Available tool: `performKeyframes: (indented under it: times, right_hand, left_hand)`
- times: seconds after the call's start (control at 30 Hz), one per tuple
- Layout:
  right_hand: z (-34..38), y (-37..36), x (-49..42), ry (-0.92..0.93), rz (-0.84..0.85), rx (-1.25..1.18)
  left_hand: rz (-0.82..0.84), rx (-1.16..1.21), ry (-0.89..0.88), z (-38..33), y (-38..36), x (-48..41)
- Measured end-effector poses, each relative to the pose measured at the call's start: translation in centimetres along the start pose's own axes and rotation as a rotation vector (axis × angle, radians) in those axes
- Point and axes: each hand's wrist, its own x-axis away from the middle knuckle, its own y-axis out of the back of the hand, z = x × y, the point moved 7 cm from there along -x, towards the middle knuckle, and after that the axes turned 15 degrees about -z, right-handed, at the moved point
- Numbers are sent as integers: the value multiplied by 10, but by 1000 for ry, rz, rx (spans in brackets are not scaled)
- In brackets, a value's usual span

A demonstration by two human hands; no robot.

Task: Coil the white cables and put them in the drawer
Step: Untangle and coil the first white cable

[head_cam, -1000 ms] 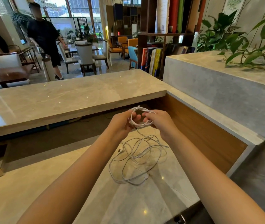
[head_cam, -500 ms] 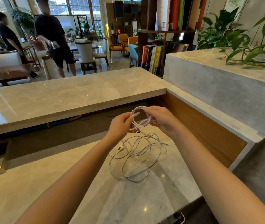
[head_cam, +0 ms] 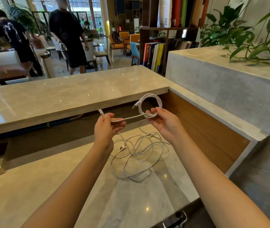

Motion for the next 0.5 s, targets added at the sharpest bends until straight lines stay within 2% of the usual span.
performKeyframes:
  times: [0.1, 0.2, 0.27, 0.33, 0.43, 0.5]
  right_hand:
    - [4, -4, 6, 199, 62, 330]
    - [6, -5, 9, 300, 87, 494]
    - [6, -6, 10, 314, 93, 519]
    - [5, -8, 12, 339, 86, 565]
    - [9, -9, 13, 420, 16, 631]
    - [14, -8, 13, 482, -43, 698]
  left_hand:
    - [-53, 44, 94, -1, 3, -9]
    - [-32, 29, 340, 7, -6, -16]
    - [86, -131, 447, 15, -17, -14]
    - [282, -255, 493, 21, -31, -7]
    - [572, -318, 468, 24, -50, 9]
    - [648, -342, 412, 25, -55, 14]
